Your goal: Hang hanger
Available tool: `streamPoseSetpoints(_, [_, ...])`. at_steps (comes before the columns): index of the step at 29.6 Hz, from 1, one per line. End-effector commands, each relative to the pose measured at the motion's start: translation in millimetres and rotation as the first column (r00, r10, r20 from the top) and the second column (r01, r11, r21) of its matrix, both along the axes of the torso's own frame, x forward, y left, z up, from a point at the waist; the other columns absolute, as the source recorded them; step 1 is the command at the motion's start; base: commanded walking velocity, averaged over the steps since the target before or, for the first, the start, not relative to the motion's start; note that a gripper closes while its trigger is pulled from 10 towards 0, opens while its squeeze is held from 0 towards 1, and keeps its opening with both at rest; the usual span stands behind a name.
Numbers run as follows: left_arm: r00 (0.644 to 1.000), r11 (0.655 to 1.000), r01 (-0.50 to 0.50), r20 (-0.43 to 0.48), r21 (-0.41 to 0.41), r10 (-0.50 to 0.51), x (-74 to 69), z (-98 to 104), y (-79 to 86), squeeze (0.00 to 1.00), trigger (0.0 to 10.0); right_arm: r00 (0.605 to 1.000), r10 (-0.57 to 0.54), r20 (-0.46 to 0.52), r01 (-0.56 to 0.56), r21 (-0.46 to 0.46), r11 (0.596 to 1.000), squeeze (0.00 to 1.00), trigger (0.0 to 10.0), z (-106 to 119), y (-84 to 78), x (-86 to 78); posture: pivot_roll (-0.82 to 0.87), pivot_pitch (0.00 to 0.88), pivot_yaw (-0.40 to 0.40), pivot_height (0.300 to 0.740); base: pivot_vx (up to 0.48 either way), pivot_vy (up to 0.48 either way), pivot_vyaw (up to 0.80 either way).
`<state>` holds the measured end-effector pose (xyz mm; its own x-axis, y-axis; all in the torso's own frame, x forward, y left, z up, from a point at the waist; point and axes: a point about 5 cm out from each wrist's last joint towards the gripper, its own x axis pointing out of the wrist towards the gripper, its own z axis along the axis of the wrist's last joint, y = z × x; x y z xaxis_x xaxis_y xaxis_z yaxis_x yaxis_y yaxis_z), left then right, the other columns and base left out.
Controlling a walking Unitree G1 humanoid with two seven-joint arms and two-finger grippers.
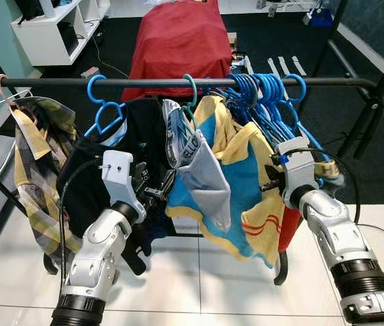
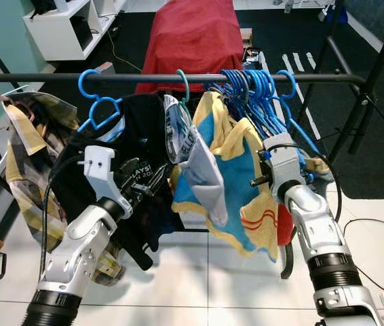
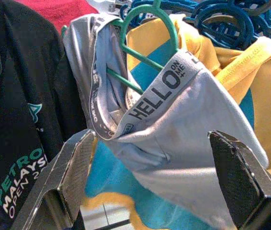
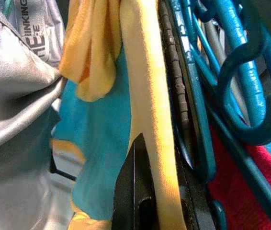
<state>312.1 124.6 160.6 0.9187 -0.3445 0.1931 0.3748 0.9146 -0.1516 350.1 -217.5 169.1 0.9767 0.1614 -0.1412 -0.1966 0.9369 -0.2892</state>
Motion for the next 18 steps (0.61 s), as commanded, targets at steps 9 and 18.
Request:
streamPoseSetpoints(9, [0.999,1.0,-0.019,-0.044,0.004,0.019,-0.2,-9.7,1.7,0.0,10.0,0.945,0.117,0.305,-0.153,0.095,0.984,0.0,0.0,59.9,9.8,-8.3,-0.12,0.158,0.051,0.74,0.0,0.0,0.0])
streamPoseSetpoints(18, [0.998,0.999,-0.053,-0.041,-0.002,0.053,1.9,-8.1,5.5,0.0,10.0,0.82,0.442,0.365,-0.485,0.032,0.874,0.0,0.0,77.1,47.3,-57.3,-0.14,0.164,0.05,0.74,0.0,0.0,0.0])
